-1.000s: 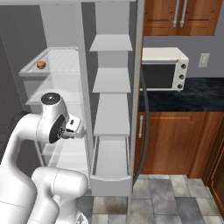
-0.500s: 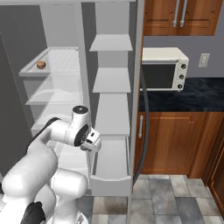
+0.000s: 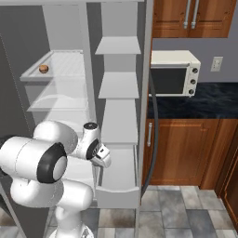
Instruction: Take the tangerine and eggplant from the fridge shelf and place them in the freezer drawer to begin freezing them.
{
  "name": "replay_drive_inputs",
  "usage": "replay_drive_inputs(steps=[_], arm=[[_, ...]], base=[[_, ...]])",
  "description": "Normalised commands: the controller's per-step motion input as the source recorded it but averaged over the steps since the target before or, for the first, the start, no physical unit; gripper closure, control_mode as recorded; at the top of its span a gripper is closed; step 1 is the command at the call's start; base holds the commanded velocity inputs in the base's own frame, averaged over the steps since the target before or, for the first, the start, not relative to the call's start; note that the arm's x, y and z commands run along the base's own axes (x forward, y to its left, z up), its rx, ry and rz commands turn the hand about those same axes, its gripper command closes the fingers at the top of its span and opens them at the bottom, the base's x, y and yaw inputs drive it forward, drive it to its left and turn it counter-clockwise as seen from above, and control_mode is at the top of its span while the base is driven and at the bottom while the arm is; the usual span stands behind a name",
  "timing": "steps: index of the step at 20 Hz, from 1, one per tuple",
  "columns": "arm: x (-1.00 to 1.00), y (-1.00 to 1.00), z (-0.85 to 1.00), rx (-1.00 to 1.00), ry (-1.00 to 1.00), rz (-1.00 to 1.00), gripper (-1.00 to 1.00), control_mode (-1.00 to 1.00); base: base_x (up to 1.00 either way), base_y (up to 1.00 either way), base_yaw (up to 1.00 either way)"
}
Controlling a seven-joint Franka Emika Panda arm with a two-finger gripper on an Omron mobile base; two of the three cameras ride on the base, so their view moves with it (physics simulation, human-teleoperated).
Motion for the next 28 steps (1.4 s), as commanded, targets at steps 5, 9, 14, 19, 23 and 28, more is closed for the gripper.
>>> replay_drive_inputs(steps=[5, 9, 14, 19, 23, 28], arm=[[0.54, -0.31, -0.44, 0.01, 0.15, -0.09, 1.00, -1.00], [0.49, -0.31, -0.46, 0.07, 0.14, 0.00, 1.00, -1.00], [0.42, -0.27, -0.46, 0.05, 0.10, 0.00, 1.00, -1.00], [0.19, -0.05, -0.63, 0.01, 0.06, 0.00, 1.00, -1.00], [0.00, 0.00, -0.62, 0.00, 0.00, 0.00, 1.00, -1.00], [0.00, 0.00, -0.55, 0.00, 0.00, 0.00, 1.00, -1.00]], base=[[0.00, 0.00, 0.00], [0.00, 0.00, 0.00], [0.00, 0.00, 0.00], [0.00, 0.00, 0.00], [0.00, 0.00, 0.00], [0.00, 0.00, 0.00]])
